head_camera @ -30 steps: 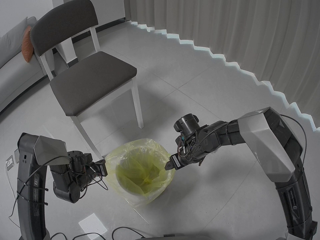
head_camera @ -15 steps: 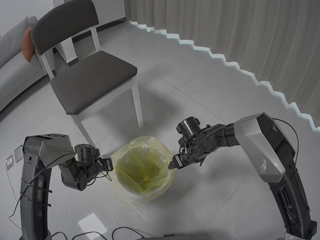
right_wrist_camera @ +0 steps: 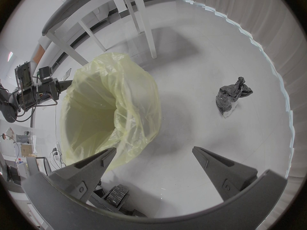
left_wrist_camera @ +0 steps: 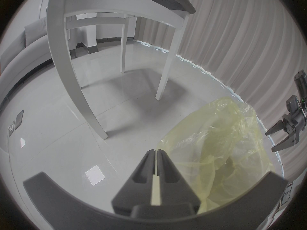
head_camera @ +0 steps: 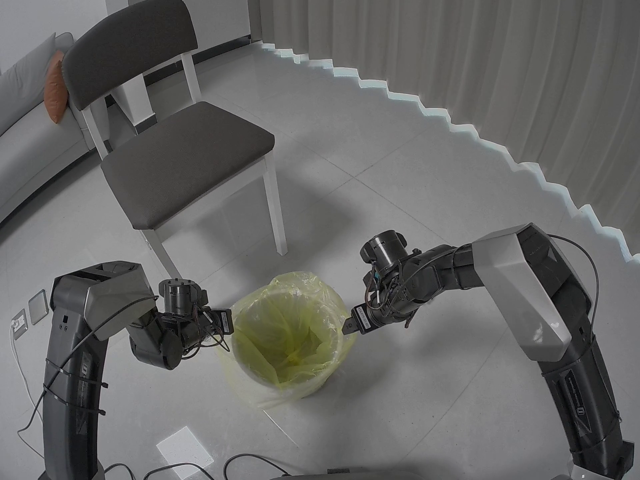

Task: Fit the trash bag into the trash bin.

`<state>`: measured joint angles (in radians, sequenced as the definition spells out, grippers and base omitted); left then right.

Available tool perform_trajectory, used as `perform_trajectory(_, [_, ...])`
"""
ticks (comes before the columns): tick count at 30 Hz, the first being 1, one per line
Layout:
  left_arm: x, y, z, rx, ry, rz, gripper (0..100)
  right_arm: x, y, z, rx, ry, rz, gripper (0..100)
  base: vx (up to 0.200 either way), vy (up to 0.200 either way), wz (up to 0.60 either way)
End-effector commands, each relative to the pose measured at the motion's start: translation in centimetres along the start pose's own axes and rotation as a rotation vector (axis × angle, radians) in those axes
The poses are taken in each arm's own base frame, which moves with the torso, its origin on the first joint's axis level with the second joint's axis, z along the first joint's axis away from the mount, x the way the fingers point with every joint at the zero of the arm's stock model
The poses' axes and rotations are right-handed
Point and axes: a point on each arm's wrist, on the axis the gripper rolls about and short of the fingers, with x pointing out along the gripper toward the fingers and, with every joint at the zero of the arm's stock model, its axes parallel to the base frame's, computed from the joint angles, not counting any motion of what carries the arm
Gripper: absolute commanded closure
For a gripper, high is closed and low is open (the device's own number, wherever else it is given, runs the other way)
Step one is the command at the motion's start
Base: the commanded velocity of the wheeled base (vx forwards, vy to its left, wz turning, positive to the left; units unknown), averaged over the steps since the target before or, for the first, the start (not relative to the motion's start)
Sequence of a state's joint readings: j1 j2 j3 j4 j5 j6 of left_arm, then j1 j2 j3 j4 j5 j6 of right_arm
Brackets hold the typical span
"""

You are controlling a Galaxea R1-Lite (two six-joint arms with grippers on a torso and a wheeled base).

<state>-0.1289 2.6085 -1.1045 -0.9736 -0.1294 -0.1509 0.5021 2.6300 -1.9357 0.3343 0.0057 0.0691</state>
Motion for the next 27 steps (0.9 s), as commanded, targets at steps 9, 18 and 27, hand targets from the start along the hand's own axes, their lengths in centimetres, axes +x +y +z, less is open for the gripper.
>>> perform_trajectory(9, [-2.5,-0.1,1.9,-0.019,-0.089,-0.017,0,-1.6,-1.0,0.6,0.024,0.002,-0.009,0,0.0,0.0,0.0])
perform_trajectory(18, [-4.8,0.4,3.2,-0.042,-0.128,-0.004,0,-3.0,-1.7,1.0,0.043,-0.007,-0.017,0,0.0,0.0,0.0])
perform_trajectory(27, [-9.6,-0.5,6.7,0.019,-0.195,0.004,0,-5.9,-2.7,1.7,0.065,-0.028,-0.026,0,0.0,0.0,0.0])
